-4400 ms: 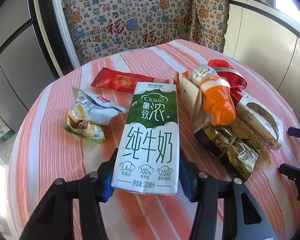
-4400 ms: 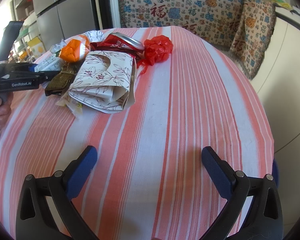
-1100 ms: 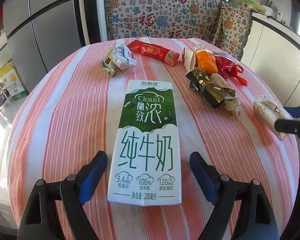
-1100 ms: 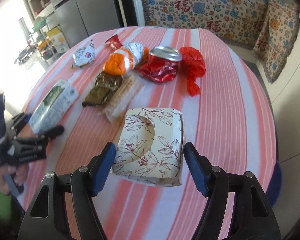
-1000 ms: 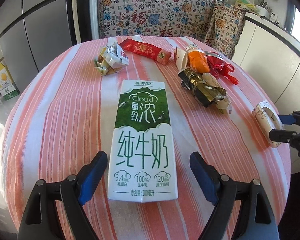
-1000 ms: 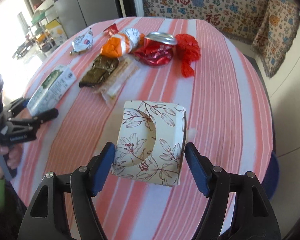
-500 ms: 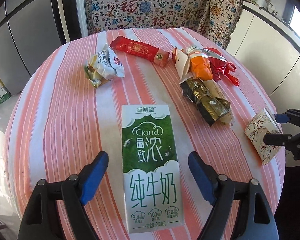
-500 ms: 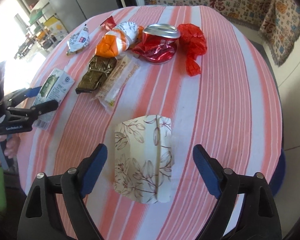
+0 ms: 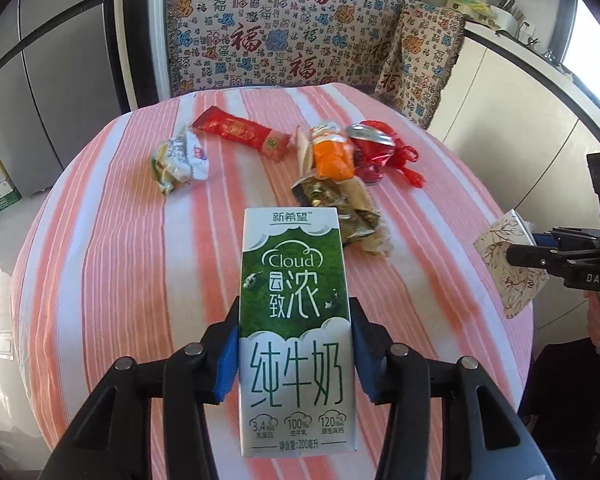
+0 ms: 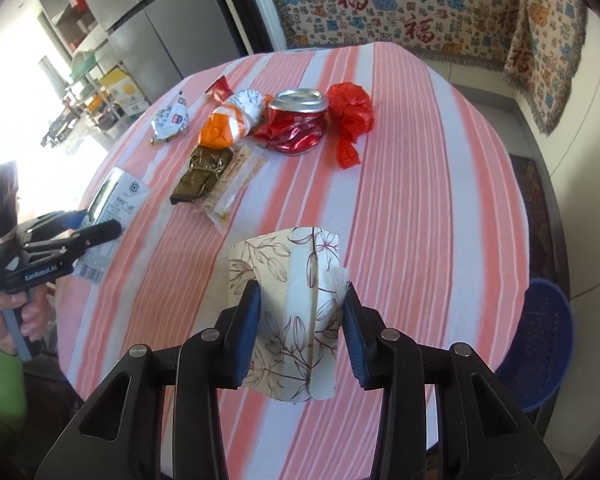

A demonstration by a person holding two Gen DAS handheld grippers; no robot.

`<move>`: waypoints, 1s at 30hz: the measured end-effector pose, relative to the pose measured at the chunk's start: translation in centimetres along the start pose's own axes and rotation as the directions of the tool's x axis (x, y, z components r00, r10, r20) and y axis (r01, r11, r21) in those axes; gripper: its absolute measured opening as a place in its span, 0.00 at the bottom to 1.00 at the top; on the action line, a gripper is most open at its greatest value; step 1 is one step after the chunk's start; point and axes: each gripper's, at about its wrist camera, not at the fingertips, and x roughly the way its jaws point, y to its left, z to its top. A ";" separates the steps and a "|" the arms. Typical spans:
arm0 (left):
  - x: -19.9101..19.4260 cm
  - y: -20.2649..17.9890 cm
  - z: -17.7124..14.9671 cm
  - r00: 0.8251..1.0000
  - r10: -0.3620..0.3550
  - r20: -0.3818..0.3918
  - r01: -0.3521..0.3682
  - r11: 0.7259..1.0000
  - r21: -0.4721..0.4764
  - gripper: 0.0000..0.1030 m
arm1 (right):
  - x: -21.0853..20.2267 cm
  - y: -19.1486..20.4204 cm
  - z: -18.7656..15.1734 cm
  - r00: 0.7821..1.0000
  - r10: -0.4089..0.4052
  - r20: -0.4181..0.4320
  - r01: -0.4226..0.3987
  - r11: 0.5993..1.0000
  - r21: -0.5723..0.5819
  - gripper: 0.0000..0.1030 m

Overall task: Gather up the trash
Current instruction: 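Carry carton and paper box over the blue wastebasket and open both tools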

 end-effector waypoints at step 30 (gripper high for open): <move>16.2 -39.4 7.2 0.927 -0.357 -0.115 0.375 0.879 0.295 0.47 | -10.0 -31.6 -8.2 0.877 -0.479 0.043 0.419 0.803 0.423 0.39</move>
